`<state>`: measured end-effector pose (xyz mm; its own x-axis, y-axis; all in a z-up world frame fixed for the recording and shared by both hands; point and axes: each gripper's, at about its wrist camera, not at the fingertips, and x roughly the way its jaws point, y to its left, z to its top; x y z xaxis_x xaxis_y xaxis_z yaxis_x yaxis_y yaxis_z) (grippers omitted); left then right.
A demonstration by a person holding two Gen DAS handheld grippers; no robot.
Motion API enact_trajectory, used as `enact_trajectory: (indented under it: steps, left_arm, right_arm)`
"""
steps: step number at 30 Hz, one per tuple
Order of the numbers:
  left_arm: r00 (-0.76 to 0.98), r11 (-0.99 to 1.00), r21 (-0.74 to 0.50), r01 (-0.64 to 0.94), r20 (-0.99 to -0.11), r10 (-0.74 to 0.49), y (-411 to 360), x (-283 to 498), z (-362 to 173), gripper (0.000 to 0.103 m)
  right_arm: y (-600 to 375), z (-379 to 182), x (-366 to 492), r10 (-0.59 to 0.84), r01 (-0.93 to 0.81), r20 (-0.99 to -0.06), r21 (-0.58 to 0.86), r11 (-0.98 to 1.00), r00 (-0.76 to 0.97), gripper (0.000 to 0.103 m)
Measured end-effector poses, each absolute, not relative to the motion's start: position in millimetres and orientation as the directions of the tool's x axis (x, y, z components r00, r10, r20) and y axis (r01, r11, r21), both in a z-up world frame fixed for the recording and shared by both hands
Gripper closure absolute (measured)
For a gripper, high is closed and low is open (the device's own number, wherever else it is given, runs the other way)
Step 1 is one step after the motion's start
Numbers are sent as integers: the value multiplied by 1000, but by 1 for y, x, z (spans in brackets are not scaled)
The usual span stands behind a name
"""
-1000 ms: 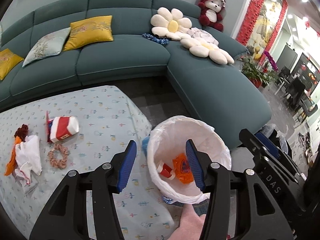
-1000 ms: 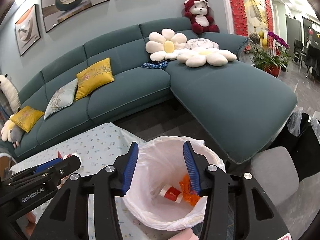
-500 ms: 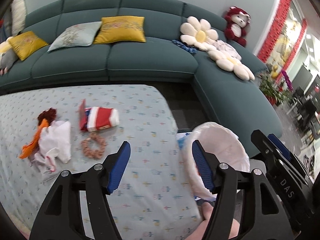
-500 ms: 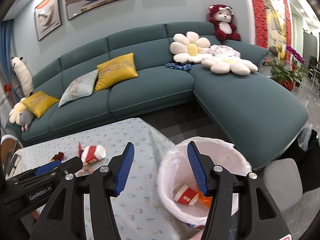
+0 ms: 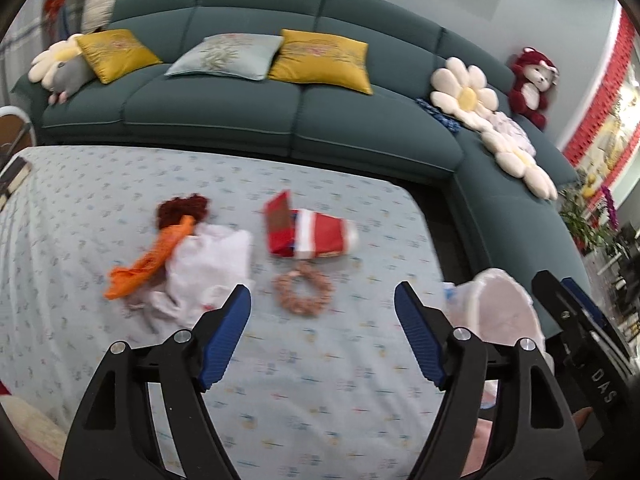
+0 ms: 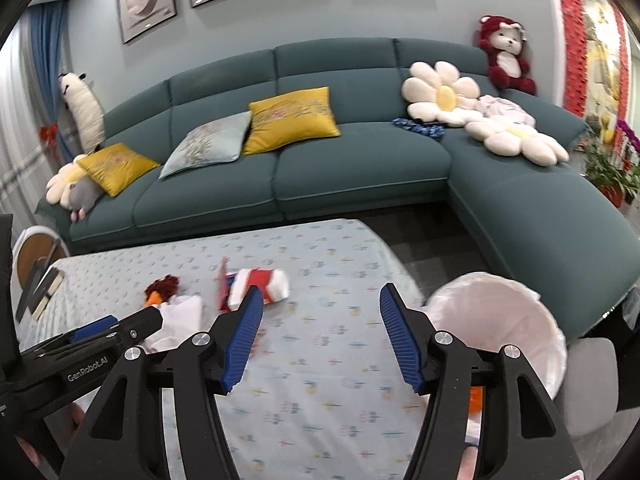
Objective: Collect trash
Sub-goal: 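Move both tools back over the remaining trash on the table, then grasp an orange plastic strip with the left tool while the right tool grasps white tissue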
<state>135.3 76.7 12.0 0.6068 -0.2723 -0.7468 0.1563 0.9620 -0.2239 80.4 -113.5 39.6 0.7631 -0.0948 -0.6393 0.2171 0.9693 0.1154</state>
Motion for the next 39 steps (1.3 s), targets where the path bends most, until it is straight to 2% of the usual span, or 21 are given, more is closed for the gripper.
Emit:
enact_trajectory:
  steps: [15,19,29,32,35,37,38,39]
  left_arm:
    - [604,995,-76,62,-791,-98,202,171,-34,26]
    - [577,996,-56,73,-812,-88,218,179,-54,22]
    - [521,997,-51,55,-851,-72,239,204,-96,23]
    - [505,997,-67,44,-859,-80,241,210,-103,27]
    - [491,995,-79,54,-866,-95,238,213,-110,38]
    - [481,994,-89,62,-870,-107,236,214,-113,50]
    - [477,993,-95,68,-871,-116,235,214,-114,54]
    - [473,993,-97,73,-873,-120,234,214,-115,64]
  right_arm:
    - [11,-2,135,47,28,-717,92,995,696,44]
    - [38,-21,147,76,-11,-742,92,996,666,44]
    - [84,-66,180,106,-66,-801,83,994,590,44]
    - [90,-81,186,111,-71,-817,86,994,566,44]
    - [94,-95,190,110,-74,-833,83,994,542,44]
    - [96,-103,192,113,-76,-842,86,993,527,47]
    - [96,-107,193,120,-80,-846,91,993,519,52]
    - [97,-109,193,124,-83,-849,94,992,514,59]
